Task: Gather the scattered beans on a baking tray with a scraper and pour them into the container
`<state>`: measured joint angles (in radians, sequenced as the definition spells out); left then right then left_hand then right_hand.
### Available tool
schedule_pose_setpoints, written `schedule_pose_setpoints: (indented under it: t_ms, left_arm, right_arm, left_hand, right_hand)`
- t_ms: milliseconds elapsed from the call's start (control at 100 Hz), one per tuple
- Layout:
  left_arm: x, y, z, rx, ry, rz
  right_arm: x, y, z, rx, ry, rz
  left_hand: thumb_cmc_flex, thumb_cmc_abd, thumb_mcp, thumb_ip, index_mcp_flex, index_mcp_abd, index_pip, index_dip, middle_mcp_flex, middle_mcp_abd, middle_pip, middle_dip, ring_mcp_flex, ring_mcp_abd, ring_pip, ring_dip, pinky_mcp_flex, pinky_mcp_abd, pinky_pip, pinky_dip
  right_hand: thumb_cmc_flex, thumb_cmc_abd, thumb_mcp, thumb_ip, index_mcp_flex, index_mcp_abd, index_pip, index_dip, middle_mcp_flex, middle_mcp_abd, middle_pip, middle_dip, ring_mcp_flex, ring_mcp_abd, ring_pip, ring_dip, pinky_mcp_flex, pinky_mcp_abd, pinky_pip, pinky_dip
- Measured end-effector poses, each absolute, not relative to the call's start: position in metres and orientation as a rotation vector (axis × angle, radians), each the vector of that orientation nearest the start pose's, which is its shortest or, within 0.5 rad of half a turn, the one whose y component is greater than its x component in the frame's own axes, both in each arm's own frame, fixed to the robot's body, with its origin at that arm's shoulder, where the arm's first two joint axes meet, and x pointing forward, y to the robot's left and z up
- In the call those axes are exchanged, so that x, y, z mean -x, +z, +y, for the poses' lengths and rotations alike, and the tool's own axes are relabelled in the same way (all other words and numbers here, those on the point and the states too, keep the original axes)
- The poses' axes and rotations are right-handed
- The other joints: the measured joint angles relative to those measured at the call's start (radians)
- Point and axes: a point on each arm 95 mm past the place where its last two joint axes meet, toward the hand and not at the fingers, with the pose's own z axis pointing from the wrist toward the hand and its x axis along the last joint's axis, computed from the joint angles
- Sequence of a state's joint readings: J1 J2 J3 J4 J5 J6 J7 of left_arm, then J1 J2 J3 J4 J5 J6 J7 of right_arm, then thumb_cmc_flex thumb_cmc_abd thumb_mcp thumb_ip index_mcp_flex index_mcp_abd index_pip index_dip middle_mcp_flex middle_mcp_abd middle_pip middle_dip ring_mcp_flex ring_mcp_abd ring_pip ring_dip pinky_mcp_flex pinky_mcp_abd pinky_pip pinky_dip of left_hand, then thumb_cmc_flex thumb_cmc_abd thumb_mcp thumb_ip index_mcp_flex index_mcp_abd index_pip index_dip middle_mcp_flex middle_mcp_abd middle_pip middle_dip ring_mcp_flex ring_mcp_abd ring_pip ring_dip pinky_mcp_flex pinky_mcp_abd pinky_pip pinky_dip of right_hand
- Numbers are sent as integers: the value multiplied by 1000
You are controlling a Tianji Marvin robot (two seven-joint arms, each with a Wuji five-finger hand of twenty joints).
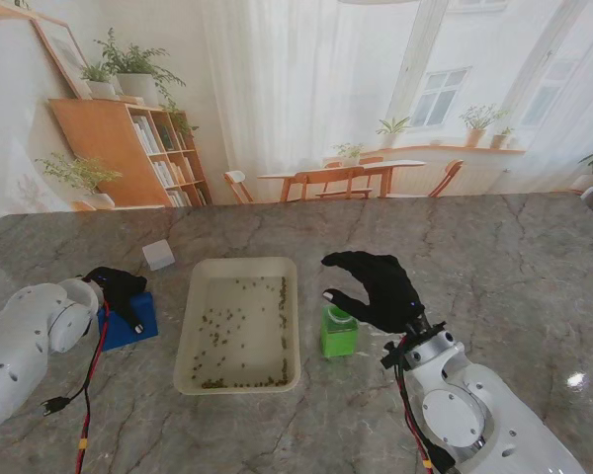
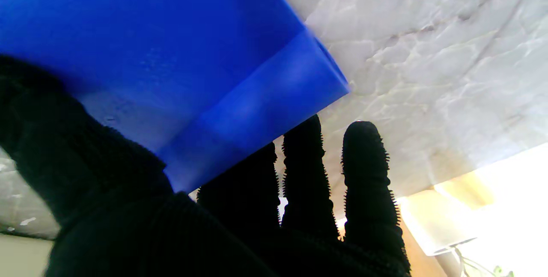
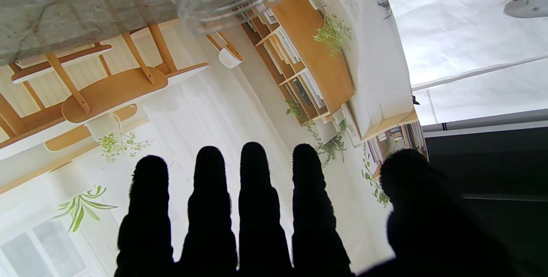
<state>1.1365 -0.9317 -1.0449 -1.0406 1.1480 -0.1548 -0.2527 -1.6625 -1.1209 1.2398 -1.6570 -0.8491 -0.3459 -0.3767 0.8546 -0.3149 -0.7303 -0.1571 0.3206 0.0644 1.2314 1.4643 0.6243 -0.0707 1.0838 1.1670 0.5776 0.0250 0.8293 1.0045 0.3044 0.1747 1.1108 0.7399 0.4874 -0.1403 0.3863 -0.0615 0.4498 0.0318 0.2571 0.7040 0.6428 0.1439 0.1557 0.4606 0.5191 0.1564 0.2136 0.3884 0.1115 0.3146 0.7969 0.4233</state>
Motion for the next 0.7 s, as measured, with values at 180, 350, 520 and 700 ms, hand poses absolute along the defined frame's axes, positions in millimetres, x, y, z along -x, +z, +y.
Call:
schedule_pose_setpoints:
  t_ms: [180,350,520,700]
  left_arm:
    - [-480,-365,158,1229,-753,1840]
    - [-469,-361,162,1248,-788,1766]
    - [-460,-360,163,1273,-821,1706]
    - [-455,-361,166,1328,-892,1659]
  right_arm:
    - [-363,-295,21,-1035,2062,1198]
    - [-362,-296,20,-1041,2053,1194]
    - [-361,-296,19,-1042,2050,1184]
    - [-361,-296,18,-1043,2045,1174]
  left_hand:
    - [0,0,-41,0,42,-16,-11,1,38,1,-186,-67,-2,81,-78,-165,-1,23,-14,0]
    - [43,29,-41,1,60,33,-10,18,120,161,-479,-173,95,132,-349,-419,136,28,-54,-38]
    - [78,59,-41,2,60,55,-9,22,295,179,-602,-314,348,70,-304,-412,386,-37,16,-97]
    - [116,93,-40,2,89,85,9,32,392,141,-503,-476,508,8,-133,-207,522,-95,138,-110]
  right_hand:
    - [0,7,-12,0,0,0,0,0,0,0,0,0,0,0,1,0,0,0,0,8]
    - [0,17,-12,0,11,-3,3,0,0,0,0,0,0,-4,4,0,0,0,0,9]
    - [0,27,-22,0,11,-3,3,0,0,0,0,0,0,-9,5,0,0,0,0,9]
    - [0,40,-30,0,11,-4,11,0,0,-1,0,0,0,-9,5,0,0,0,0,9]
